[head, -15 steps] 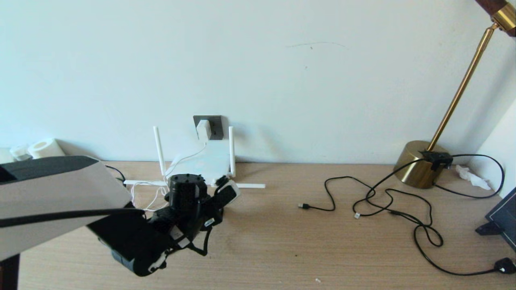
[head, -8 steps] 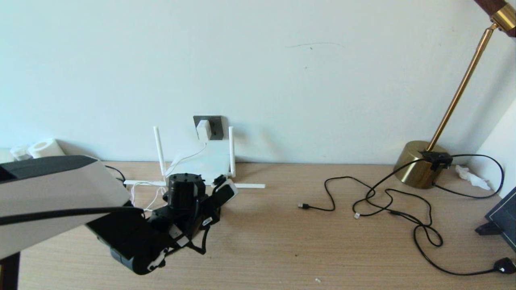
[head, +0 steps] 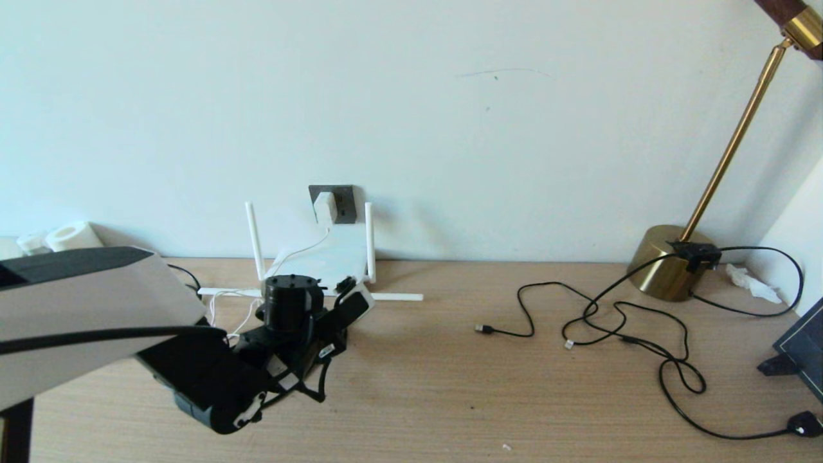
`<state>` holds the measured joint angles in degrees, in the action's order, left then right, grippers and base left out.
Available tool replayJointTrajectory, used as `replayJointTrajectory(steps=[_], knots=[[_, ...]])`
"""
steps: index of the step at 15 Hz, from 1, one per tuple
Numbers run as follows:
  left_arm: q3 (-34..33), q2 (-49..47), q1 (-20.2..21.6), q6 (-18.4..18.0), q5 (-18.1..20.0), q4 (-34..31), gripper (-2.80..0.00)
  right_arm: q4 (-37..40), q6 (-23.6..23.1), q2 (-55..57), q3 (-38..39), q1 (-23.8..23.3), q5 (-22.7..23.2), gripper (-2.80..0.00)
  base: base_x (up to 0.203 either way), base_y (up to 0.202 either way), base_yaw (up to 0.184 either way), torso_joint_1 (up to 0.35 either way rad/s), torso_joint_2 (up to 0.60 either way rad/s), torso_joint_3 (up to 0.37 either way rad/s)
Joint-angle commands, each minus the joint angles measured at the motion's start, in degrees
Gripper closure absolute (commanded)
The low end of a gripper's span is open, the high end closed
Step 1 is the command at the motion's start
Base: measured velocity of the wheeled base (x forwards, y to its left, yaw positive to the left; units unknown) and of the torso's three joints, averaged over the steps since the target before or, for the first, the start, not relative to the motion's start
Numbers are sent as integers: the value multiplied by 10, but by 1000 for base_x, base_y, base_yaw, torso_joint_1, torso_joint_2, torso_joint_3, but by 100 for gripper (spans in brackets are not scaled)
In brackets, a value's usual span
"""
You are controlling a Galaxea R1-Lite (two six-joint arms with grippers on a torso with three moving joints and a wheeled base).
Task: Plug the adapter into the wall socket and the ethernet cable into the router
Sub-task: Hand it to the other hand
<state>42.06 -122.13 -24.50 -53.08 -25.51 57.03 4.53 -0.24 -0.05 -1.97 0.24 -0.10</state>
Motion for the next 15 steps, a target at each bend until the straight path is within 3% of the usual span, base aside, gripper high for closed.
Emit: replayJointTrajectory(steps=[1,4,5,15], knots=[[0,-2,1,-3,-1,3,-280,0,0,0,0,0,0,0,0,0,0,0,0,0],[-4,-1,1,-3,-1,3,-280,0,0,0,0,0,0,0,0,0,0,0,0,0],[-3,-2,1,-3,-1,3,0,0,0,0,0,0,0,0,0,0,0,0,0,0],[-8,-18,2,5,3,3,0,0,0,0,0,0,0,0,0,0,0,0,0,0]])
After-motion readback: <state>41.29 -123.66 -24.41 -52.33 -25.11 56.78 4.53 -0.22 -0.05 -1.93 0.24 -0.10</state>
